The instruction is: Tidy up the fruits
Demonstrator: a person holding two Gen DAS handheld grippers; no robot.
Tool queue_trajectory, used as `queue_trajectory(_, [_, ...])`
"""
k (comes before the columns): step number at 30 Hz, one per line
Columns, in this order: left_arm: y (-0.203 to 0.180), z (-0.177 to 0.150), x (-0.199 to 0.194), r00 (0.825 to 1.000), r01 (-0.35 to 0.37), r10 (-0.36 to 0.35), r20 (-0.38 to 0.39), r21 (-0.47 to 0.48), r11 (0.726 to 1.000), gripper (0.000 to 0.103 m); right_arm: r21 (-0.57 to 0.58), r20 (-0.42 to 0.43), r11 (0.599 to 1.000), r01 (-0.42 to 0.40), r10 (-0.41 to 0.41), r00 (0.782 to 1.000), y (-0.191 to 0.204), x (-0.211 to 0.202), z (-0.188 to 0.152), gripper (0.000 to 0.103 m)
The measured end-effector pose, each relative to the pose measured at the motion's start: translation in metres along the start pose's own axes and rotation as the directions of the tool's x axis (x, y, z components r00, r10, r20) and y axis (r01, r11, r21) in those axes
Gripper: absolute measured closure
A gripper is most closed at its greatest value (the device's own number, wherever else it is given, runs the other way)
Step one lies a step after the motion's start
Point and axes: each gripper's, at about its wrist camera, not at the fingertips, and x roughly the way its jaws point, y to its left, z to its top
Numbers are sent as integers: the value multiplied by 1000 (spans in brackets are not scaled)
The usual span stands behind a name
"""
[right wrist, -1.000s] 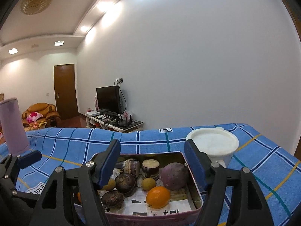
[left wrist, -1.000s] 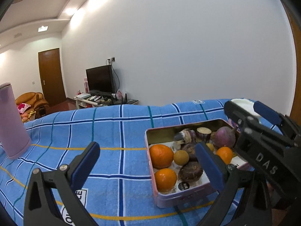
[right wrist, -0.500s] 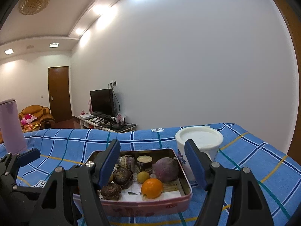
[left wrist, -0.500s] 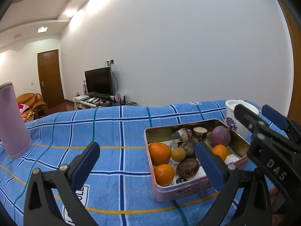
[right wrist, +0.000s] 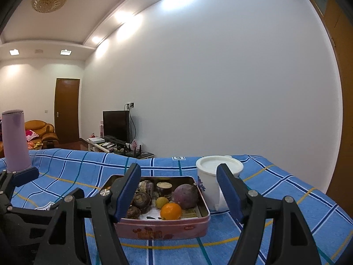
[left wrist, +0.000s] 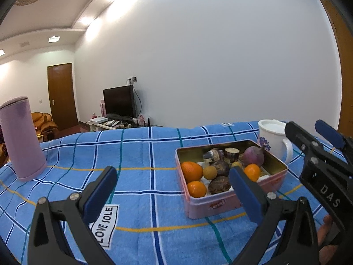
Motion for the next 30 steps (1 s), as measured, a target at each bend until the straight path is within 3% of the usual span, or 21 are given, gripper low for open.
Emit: queue_trajectory(30, [-1,-2,-8,1000,-7,7,13,5,1000,0,1,5,1000,5,-5,1000,-1,-7,-1,30])
